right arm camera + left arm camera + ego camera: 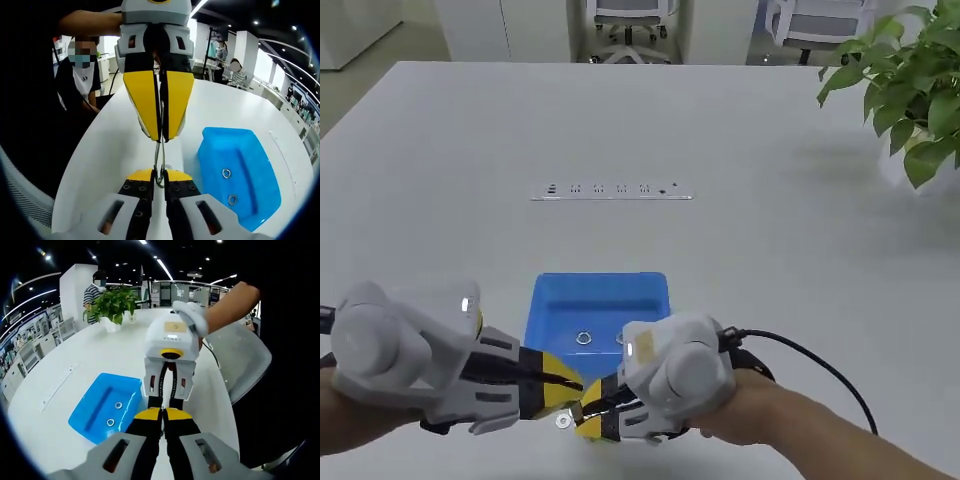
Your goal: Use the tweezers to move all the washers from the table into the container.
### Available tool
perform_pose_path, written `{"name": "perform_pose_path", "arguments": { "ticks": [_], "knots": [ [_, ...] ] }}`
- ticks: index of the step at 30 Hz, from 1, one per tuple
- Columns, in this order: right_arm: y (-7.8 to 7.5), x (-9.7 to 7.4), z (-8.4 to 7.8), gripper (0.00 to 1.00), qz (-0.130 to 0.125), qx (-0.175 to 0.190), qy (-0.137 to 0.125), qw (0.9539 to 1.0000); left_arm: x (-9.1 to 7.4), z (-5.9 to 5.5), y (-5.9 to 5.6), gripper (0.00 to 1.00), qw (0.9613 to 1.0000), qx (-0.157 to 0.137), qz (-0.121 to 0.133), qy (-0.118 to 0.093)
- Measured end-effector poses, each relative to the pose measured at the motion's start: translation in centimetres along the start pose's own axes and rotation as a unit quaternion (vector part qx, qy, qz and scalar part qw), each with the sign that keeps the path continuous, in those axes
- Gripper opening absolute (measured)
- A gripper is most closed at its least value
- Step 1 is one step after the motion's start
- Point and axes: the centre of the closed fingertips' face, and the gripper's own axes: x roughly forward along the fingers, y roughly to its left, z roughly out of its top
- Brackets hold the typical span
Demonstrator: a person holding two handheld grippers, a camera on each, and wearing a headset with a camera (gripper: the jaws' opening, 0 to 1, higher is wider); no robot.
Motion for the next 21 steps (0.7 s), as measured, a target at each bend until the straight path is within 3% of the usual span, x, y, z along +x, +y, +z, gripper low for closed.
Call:
{"name": "perform_pose_path", "arguments": {
  "ticks": [21],
  "knots": [
    [0.13,-0.03,-0.04,0.08,0.002,0.012,-0.001,0.9999,-0.02,-0.23,0.10,0.06,1.0000,-0.002,0.002,0.004]
  ]
}}
